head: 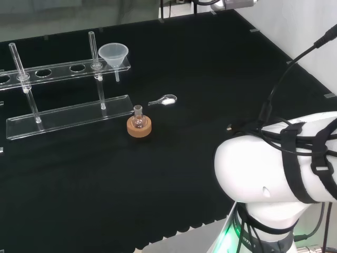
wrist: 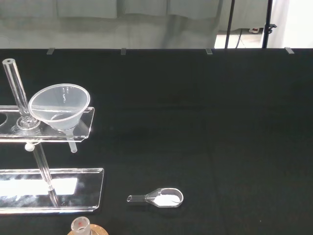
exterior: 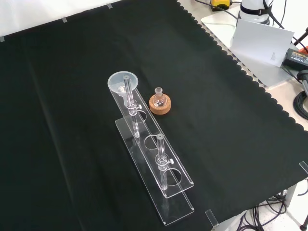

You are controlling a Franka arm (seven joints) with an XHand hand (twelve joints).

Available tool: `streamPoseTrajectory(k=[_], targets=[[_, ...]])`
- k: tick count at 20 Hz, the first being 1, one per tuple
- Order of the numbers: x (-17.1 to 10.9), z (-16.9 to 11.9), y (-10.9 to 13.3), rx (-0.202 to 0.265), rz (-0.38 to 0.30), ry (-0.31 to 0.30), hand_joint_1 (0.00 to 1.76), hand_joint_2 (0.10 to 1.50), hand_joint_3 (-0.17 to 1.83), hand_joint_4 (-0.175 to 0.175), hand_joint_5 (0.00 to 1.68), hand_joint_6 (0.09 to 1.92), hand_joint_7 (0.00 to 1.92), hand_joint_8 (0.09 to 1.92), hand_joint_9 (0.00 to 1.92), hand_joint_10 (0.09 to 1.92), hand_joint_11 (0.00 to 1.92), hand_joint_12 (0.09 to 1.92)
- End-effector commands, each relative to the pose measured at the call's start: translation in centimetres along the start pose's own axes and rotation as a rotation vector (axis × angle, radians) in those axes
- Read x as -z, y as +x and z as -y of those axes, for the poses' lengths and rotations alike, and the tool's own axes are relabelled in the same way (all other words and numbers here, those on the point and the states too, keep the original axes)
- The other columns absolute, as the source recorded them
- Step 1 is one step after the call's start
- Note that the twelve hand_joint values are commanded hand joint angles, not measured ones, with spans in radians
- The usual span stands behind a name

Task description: Pick up the funnel from the transparent funnel stand.

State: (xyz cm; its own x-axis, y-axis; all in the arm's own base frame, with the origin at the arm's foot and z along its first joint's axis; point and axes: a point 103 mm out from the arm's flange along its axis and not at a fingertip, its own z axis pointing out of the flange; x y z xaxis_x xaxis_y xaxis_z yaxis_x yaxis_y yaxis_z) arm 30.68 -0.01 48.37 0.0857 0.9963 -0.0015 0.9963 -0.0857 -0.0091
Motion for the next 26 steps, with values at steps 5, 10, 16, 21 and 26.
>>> streamPoseTrajectory(k=[5, 10, 16, 21, 26], targets=[[0.0, -0.2, -0.1, -0.006, 0.001, 0.002, 0.00, 1.20, 0.39, -0.005, 0.31, 0.09, 0.04, 0.57, 0.24, 0.66, 0.24, 1.34], [-0.3, -0.9, -0.7, -0.019, -0.003, 0.006, 0.00, 1.21, 0.38, -0.005, 0.31, 0.09, 0.04, 0.56, 0.24, 0.65, 0.24, 1.34], [-1.3, -1.7, -1.3, -0.049, 0.002, 0.015, 0.00, 1.21, 0.37, -0.006, 0.31, 0.09, 0.04, 0.56, 0.24, 0.65, 0.24, 1.34], [-2.3, -3.2, -1.4, -0.056, -0.001, 0.034, 0.00, 1.21, 0.37, -0.006, 0.31, 0.09, 0.04, 0.56, 0.24, 0.65, 0.24, 1.34], [-3.2, -6.1, -0.5, -0.025, 0.019, 0.044, 0.00, 1.21, 0.37, -0.007, 0.31, 0.09, 0.03, 0.56, 0.24, 0.65, 0.24, 1.34]])
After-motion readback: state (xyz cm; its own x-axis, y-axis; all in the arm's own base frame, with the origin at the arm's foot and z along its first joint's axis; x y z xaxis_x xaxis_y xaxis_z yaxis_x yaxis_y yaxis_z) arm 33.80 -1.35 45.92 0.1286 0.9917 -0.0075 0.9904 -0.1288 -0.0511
